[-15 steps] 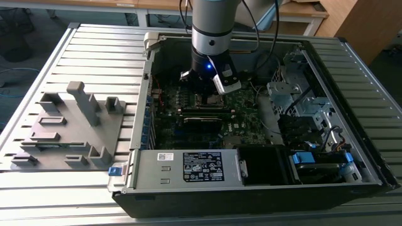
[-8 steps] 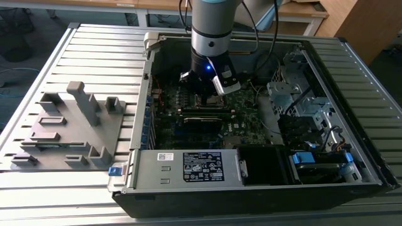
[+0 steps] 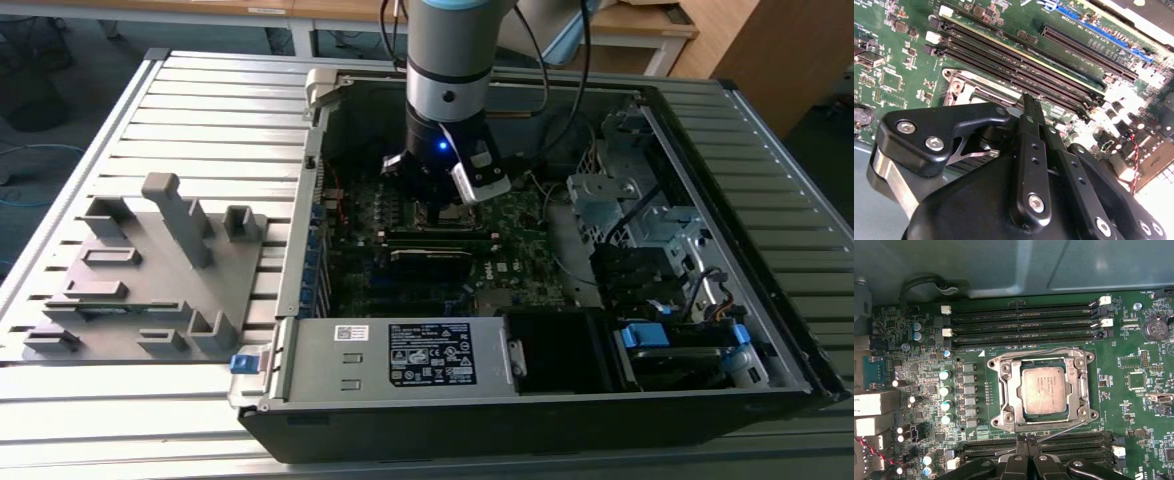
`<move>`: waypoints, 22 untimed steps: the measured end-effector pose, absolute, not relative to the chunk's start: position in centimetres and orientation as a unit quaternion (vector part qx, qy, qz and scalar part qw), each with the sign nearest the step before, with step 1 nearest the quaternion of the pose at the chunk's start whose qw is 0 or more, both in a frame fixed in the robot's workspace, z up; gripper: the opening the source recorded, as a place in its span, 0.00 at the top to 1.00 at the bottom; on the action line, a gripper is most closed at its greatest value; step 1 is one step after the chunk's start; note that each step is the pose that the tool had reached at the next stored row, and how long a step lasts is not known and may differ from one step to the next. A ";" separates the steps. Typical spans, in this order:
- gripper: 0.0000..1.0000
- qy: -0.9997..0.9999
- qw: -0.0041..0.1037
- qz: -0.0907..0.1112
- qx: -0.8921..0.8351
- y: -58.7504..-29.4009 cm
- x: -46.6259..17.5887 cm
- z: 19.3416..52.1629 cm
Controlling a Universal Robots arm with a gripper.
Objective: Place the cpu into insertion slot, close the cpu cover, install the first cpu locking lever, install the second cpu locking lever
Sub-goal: 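Install the second cpu locking lever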
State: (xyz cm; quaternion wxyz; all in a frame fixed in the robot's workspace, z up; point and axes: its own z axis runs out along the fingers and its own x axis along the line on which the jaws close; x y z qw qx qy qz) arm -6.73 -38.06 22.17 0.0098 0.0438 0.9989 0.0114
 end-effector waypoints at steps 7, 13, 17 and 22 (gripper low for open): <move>0.90 0.999 0.010 0.011 0.044 -38.1 -6.7 22.1; 0.90 0.999 0.010 0.011 0.044 -38.1 -6.7 22.1; 0.90 0.999 0.010 0.011 0.044 -38.1 -6.7 22.1; 0.90 0.999 0.010 0.011 0.044 -38.1 -6.7 22.1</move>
